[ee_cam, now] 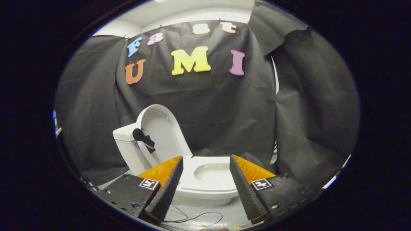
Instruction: Open the toilet lid.
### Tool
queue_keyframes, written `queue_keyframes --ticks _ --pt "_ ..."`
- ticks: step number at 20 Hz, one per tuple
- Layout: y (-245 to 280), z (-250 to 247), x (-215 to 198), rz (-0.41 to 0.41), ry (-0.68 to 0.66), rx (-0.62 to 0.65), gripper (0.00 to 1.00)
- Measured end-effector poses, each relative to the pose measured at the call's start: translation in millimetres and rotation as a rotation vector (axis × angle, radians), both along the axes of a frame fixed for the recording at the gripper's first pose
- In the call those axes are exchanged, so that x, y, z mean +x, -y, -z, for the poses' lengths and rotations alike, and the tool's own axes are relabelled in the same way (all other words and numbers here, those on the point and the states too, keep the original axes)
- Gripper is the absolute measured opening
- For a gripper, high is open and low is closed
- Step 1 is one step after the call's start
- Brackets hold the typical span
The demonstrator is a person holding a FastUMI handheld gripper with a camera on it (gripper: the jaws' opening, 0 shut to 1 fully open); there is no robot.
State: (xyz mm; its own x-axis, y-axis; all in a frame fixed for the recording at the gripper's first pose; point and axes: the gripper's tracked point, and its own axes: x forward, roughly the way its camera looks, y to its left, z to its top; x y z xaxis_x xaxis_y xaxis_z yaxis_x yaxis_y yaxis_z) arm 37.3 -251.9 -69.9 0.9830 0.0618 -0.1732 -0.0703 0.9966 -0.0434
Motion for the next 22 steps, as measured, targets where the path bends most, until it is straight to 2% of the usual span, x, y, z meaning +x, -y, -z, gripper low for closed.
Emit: queue_keyframes --ticks 2,5,8,15,19,22 --pt "10.1 2.0 -4.8 -0.002 0.009 -0.018 0.98" --pt "19.4 -1.4 -19.4 -0.020 0.009 0.020 0.98" --pt "24.9 -17.2 -21.7 -0.047 0.094 0.071 0.98" --pt "45.3 -10.7 -11.8 -0.015 0.117 0.098 0.97" --pt "47.4 -14.4 -9.1 -0.004 0.119 0.171 0.97" --pt "53.3 -20.7 -10.7 0.003 0.139 0.177 0.97"
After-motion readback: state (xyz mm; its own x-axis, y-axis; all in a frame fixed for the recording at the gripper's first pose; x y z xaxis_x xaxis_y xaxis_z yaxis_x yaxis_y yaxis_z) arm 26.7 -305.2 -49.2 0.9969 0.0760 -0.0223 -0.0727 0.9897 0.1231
